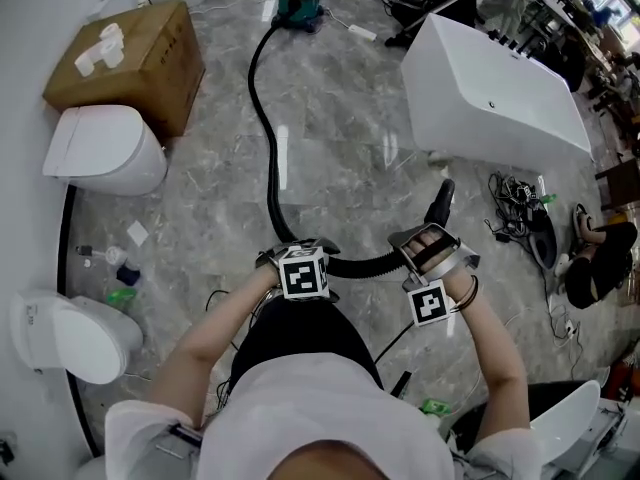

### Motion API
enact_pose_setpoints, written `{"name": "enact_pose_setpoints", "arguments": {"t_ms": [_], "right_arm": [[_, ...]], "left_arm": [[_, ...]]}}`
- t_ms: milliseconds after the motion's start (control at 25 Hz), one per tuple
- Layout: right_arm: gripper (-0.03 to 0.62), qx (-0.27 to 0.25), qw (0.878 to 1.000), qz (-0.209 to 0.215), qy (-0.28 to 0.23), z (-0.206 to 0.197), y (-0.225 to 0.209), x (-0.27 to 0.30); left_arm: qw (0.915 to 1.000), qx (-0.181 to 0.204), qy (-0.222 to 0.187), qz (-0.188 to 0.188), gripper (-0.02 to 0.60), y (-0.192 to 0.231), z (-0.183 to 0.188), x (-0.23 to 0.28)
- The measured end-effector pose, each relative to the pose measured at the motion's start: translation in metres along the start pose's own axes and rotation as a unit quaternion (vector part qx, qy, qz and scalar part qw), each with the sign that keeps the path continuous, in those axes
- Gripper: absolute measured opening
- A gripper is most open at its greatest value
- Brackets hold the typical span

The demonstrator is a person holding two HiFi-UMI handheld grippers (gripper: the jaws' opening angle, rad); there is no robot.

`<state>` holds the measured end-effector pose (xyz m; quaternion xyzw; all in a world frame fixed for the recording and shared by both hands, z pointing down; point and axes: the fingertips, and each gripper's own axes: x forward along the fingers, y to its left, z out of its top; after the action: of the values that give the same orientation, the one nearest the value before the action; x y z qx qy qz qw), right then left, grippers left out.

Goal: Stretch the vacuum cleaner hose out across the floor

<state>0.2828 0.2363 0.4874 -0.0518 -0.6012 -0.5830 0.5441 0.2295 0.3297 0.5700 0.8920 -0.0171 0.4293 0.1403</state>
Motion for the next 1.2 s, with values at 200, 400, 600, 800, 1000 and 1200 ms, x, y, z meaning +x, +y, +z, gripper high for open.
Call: {"name": "enact_pose_setpoints", "arguments": {"t_ms": [200, 400, 600, 800, 1000, 1200], "right_arm": [[0.132, -0.015, 0.999, 0.033, -0.012, 0.005, 0.011, 0.029], [0.132, -0.01, 0.988, 0.155, 0.012, -0.011, 0.066, 0.06], [0.133, 0.021, 0.977, 0.207, 0.037, -0.024, 0.091, 0.075], [0.133, 0.018, 0.971, 0.234, 0.043, -0.024, 0.118, 0.078], [0.133, 0.02, 0.969, 0.245, 0.035, -0.007, 0.14, 0.086], [0.133, 0.059, 0.966, 0.25, 0.028, 0.01, 0.15, 0.094]], "left_arm": [[0.9954, 0.017, 0.051, 0.08, 0.437, 0.028, -0.013, 0.015], [0.9818, 0.042, 0.098, 0.158, 0.437, 0.058, -0.03, 0.012], [0.9863, -0.032, 0.064, 0.149, 0.437, 0.059, -0.046, 0.001], [0.9871, -0.081, 0.019, 0.137, 0.437, 0.056, -0.043, -0.003], [0.9849, -0.113, -0.012, 0.131, 0.437, 0.056, -0.041, 0.002], [0.9879, -0.104, 0.004, 0.115, 0.437, 0.047, -0.048, 0.014]]}}
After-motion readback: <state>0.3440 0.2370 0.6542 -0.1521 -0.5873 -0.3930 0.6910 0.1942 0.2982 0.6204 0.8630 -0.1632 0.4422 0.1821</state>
